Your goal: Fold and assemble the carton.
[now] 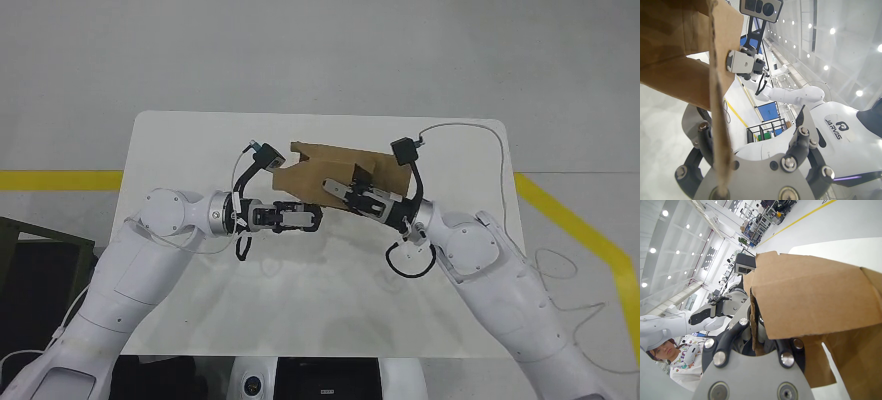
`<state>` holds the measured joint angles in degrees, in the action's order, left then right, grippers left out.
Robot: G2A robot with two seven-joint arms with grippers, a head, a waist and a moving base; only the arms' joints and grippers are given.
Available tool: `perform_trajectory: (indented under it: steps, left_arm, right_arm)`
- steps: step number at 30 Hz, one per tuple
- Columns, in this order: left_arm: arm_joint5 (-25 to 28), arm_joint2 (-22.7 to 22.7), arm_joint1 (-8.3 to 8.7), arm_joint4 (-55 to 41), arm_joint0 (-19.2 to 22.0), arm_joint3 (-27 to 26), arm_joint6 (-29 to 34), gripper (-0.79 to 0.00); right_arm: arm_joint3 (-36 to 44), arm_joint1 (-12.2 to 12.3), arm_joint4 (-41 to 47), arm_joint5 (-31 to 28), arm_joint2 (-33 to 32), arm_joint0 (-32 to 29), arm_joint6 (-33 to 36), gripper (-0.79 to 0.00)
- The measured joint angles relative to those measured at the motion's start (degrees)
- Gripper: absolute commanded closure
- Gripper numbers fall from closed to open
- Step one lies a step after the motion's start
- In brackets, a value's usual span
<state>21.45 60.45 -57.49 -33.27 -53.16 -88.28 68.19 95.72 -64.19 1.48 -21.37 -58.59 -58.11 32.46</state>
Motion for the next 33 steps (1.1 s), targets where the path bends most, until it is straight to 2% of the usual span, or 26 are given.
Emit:
perform_trajectory:
  steps: [11, 21, 33]
  left_arm:
    - [0.01, 0.86, -0.11, 0.24, -0.42, 0.02, 0.48, -0.785]
    - [0.22, 4.95, 0.57, 1.57, -1.24, 1.89, 0.52, -0.785]
    - [-0.22, 7.91, 1.57, 8.88, -3.11, 3.40, 0.65, -0.785]
  right_arm:
    - [-0.31, 0.19, -0.83, 0.22, -3.06, -0.65, 0.19, 0.000]
    - [1.35, 1.58, 3.14, 1.54, -8.89, -4.48, 8.29, 0.000]
    - [3.75, 2.34, 8.52, 0.30, -12.75, -8.83, 11.30, 0.000]
